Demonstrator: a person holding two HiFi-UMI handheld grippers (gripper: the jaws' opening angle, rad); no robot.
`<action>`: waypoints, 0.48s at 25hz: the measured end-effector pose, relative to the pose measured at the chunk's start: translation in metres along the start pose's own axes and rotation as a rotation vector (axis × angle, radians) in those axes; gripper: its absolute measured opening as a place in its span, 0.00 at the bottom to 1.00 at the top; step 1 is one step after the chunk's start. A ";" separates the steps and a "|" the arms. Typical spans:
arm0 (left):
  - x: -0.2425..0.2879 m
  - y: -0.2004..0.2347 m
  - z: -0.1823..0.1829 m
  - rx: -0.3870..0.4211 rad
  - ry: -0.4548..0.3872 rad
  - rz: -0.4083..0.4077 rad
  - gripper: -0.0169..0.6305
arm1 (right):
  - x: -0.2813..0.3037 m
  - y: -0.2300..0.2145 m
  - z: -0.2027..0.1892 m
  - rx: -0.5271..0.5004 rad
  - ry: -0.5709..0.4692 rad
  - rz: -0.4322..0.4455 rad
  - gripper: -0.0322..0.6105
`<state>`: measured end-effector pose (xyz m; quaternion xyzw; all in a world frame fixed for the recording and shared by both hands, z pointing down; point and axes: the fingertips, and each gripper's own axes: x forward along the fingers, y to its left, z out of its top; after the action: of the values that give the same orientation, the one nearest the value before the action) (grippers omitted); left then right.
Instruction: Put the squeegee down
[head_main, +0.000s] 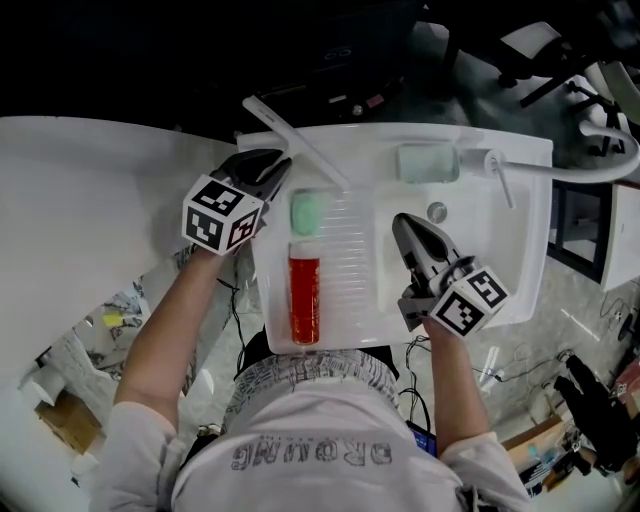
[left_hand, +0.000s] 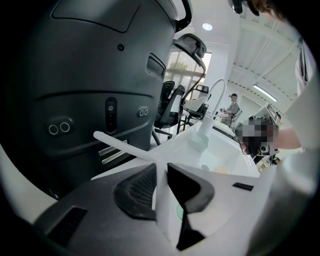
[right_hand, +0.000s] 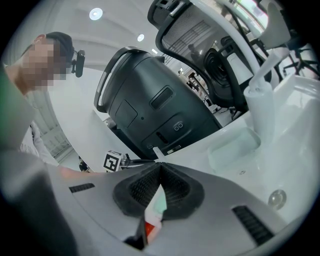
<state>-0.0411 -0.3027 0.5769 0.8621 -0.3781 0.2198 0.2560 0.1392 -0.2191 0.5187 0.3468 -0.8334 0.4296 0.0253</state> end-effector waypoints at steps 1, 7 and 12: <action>0.000 0.000 0.000 0.001 -0.002 0.000 0.16 | 0.000 0.000 0.000 0.001 0.000 0.000 0.06; -0.001 0.001 -0.001 0.010 -0.012 0.003 0.16 | 0.003 0.000 -0.004 0.001 0.003 0.001 0.06; 0.001 0.001 -0.002 0.025 -0.007 0.014 0.16 | 0.003 0.000 -0.003 0.000 -0.001 0.003 0.06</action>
<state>-0.0419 -0.3026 0.5795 0.8633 -0.3823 0.2233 0.2422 0.1361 -0.2190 0.5217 0.3458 -0.8340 0.4292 0.0243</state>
